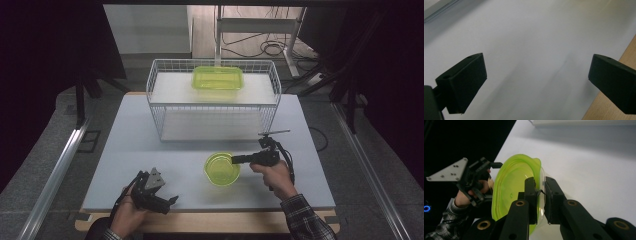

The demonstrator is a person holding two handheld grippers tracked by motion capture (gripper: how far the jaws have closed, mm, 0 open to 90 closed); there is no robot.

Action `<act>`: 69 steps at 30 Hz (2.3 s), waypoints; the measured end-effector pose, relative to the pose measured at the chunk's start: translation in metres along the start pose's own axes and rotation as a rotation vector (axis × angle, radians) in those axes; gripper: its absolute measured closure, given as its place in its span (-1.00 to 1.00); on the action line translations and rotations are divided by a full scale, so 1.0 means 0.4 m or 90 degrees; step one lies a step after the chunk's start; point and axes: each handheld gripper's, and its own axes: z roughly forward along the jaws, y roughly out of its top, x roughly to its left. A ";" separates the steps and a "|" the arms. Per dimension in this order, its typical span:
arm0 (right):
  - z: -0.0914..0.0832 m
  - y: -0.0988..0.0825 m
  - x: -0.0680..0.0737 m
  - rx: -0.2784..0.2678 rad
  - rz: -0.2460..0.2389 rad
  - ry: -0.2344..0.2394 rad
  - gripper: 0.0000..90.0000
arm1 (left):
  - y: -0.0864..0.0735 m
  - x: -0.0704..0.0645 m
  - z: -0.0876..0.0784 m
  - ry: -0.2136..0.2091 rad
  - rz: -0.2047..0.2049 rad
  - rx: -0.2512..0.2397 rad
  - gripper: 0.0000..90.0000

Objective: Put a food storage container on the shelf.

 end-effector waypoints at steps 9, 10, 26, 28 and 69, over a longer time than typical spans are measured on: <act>-0.032 0.028 0.025 -0.032 -0.001 0.004 0.80 | 0.000 0.000 0.002 0.000 -0.002 0.006 -0.96; -0.035 0.031 0.029 -0.038 -0.002 0.005 0.80 | 0.000 0.000 0.002 0.001 -0.002 0.006 -0.96; -0.085 0.096 0.075 -0.080 -0.011 0.002 0.80 | -0.001 0.005 0.002 0.002 -0.015 0.011 -0.97; -0.091 0.104 0.079 -0.087 -0.011 0.002 0.80 | -0.001 0.005 0.002 0.002 -0.015 0.010 -0.97; -0.185 0.309 0.208 -0.183 -0.023 0.008 0.80 | -0.002 0.012 0.006 0.000 -0.027 0.019 -0.96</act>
